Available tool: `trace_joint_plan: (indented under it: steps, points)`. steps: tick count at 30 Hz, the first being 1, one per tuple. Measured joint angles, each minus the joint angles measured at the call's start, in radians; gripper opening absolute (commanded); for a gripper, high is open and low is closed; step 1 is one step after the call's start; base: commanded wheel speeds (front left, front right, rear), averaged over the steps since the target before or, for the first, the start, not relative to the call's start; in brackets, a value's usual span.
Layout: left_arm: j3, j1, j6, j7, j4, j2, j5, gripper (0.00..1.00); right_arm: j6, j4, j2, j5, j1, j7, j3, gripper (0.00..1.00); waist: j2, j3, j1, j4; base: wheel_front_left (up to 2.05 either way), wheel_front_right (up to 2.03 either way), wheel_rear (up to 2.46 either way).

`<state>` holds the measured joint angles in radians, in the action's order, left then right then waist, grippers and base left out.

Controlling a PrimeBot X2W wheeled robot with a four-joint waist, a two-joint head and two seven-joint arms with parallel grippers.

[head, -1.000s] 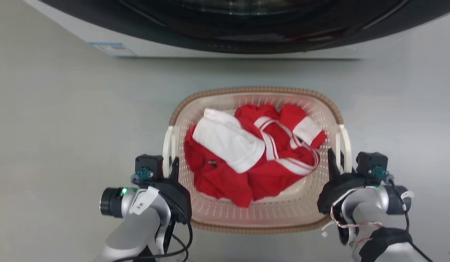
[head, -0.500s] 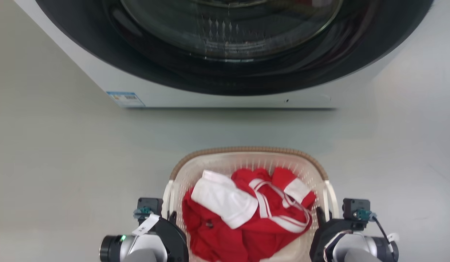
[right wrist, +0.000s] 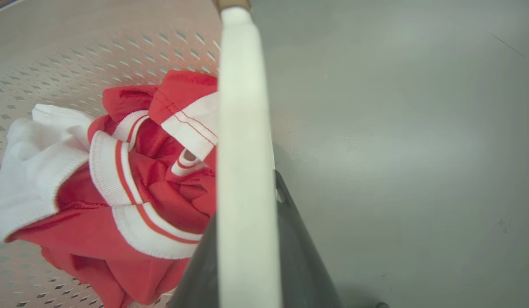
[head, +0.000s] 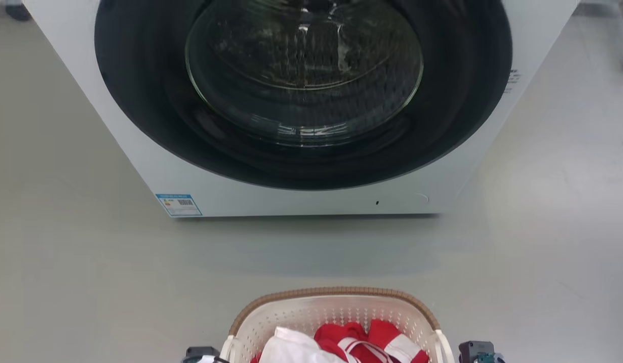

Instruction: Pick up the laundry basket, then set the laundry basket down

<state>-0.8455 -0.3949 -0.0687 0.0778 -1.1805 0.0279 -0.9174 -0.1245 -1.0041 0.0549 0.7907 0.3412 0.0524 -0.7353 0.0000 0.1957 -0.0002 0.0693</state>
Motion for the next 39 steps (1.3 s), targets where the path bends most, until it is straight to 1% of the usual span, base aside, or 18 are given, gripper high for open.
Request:
trace_joint_plan:
  steps: [8,14,22,39]
  points:
    - [-0.007,0.075,0.007,-0.016,-0.015,0.001,-0.01,0.0,-0.003,-0.002,-0.001,0.049,-0.063,-0.035,-0.062,0.0,0.0,-0.112,0.0,-0.016,0.0,0.0,0.0]
    - [-0.011,0.092,0.007,-0.024,-0.017,0.001,-0.016,0.0,-0.003,-0.008,-0.001,0.081,-0.071,-0.049,-0.085,0.0,-0.0001,-0.165,0.0001,-0.029,0.0,0.0,0.0]
    - [-0.026,0.094,0.008,-0.025,-0.018,0.002,-0.016,0.0,-0.007,-0.015,-0.001,0.109,-0.071,-0.052,-0.113,0.0,0.0,-0.187,0.0002,-0.039,0.0,0.0,0.0]
    - [-0.038,0.094,0.016,-0.024,-0.029,0.002,-0.016,0.0,-0.007,-0.038,-0.002,0.173,-0.066,-0.05,-0.162,0.0,0.0001,-0.197,0.0003,-0.042,0.0,0.0,0.0]
